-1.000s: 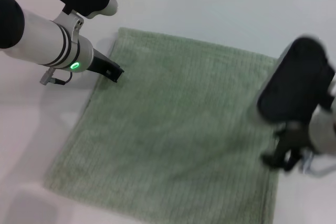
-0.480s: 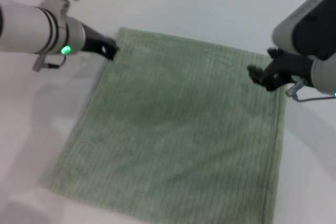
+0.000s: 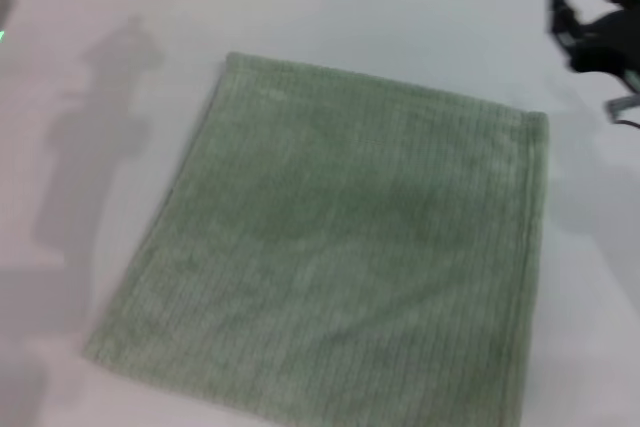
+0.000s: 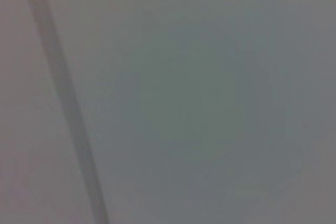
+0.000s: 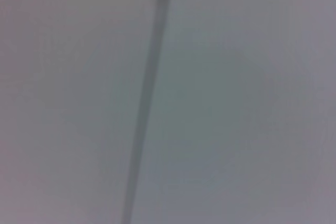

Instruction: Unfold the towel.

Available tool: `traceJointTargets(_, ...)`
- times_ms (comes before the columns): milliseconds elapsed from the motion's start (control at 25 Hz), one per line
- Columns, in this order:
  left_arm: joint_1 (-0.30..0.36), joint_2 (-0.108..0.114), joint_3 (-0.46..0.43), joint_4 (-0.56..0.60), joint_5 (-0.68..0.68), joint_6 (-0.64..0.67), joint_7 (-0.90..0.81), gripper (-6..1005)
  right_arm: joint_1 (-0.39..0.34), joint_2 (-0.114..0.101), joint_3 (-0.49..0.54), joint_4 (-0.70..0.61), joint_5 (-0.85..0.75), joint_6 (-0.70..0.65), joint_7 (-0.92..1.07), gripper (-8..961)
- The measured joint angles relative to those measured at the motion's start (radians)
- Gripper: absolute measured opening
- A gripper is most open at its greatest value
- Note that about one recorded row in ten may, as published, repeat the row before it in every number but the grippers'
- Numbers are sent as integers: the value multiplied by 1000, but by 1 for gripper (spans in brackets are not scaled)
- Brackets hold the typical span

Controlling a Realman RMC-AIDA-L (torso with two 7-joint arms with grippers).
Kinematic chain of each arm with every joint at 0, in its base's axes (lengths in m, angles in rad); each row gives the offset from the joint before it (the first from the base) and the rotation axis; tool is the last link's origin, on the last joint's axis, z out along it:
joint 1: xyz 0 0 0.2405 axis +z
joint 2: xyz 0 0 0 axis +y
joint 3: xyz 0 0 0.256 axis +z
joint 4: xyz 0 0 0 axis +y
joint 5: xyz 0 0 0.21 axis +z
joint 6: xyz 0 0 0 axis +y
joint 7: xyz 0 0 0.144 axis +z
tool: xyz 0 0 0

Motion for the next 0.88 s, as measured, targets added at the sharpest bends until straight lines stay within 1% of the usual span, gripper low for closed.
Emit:
traceJointTargets(40, 20, -1, 33, 67, -5, 170, -16, -1, -4, 0, -6, -73, 31, -135, 6, 568)
traceJointTargets(160, 28, -1, 93, 244, -3, 490, -89, -1, 12, -2, -44, -357, 112, -587, 38, 583)
traceJointTargets(200, 25, -1, 106, 302, 0, 588, -118, -1, 26, -2, -59, -470, 130, -744, 57, 589)
traceJointTargets(240, 18, -1, 115, 366, 1, 662, -142, -1, 63, -2, -77, -627, 153, -927, 91, 594)
traceJointTargets(320, 2, -2, 118, 467, -1, 753, -183, -1, 149, 1, -115, -911, 226, -1225, 174, 604)
traceJointTargets(360, -9, -3, 116, 517, -3, 779, -212, 25, 194, 2, -144, -1040, 286, -1359, 234, 609)
traceJointTargets(400, -20, -3, 114, 558, -5, 792, -237, 51, 240, 3, -178, -1175, 371, -1506, 317, 614)
traceJointTargets(440, -31, -3, 111, 595, -6, 801, -263, 78, 265, 3, -205, -1272, 433, -1591, 377, 619)
traceJointTargets(480, -44, -3, 108, 640, -6, 809, -298, 104, 287, 0, -240, -1417, 548, -1727, 500, 624)
traceJointTargets(520, -55, -3, 106, 673, -7, 816, -328, 130, 287, 0, -240, -1417, 548, -1727, 500, 629)
traceJointTargets(560, -67, -2, 105, 709, -7, 825, -356, 205, 286, -3, -240, -1470, 583, -1762, 538, 634)
traceJointTargets(640, -86, -2, 101, 771, -8, 851, -392, 355, 276, -4, -230, -1496, 600, -1766, 546, 644)
traceJointTargets(840, -112, -5, 101, 847, -8, 879, -394, 592, 252, -3, -217, -1481, 611, -1699, 526, 670)
traceJointTargets(880, -114, -5, 99, 855, -8, 879, -394, 592, 251, -3, -216, -1476, 619, -1683, 517, 675)
